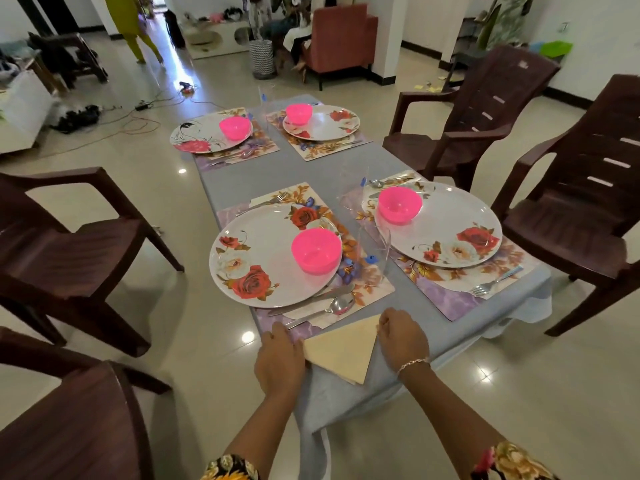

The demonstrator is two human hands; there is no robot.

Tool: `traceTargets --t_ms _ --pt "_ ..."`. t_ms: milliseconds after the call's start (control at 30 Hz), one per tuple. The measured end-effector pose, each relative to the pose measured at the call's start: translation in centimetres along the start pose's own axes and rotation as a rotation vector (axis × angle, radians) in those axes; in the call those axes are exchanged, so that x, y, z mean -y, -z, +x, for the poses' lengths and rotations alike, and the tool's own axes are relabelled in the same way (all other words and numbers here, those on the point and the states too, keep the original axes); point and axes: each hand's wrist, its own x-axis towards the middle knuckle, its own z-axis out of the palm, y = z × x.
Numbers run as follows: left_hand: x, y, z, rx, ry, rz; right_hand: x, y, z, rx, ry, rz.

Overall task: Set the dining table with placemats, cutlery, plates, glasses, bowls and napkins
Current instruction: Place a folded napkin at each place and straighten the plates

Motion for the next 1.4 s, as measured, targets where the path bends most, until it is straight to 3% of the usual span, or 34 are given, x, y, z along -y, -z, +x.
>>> traceTargets --t_ms 67,133,333,567,633,800,933,1033,1133,1400 --pt "-0.1 -0.4 -0.3 -0.058 -0.311 0.098 0.7 -0.8 -0.8 -0.048 0.267 -0.07" --pt "-0.2 -1.4 -0.5 -0.002 -0.582 0.205 1.3 -2.0 -1.6 0.007 0.447 -0.148" --pt "0.4 -2.5 -0.2 0.125 -0.702 0.21 0.8 -3.9 -2.1 0.209 0.497 -0.36" --pt "1.3 -2.1 -0.8 0.123 -0.739 0.34 -0.6 -1.3 -2.7 0.258 0.224 -0.377" --pt "1.0 -1.3 -1.1 0.129 -0.774 0.388 -1.2 -0.7 -3.8 0.186 0.138 -0.337" --pt "-0.6 -1.5 -2.9 0.151 -1.004 0.378 -3.5 1.1 -8.7 0.028 0.05 -0.275" --pt "-3.1 -3.3 -6.1 0.227 -1.248 0.412 -5.9 1.2 -15.2 0.011 -0.106 -0.29" --pt "-6.1 -5.2 -10.7 0.348 -1.389 0.38 -8.7 1.9 -21.6 -0.046 -0.186 -0.289" --pt "-8.7 -5.8 -16.5 0.513 -1.448 0.407 -11.6 2.9 -27.3 -0.008 -0.38 -0.21" --pt "-13.0 -12.3 -32.1 0.671 -1.718 0.385 -21.7 4.5 -41.5 -0.043 -0.693 -0.068"
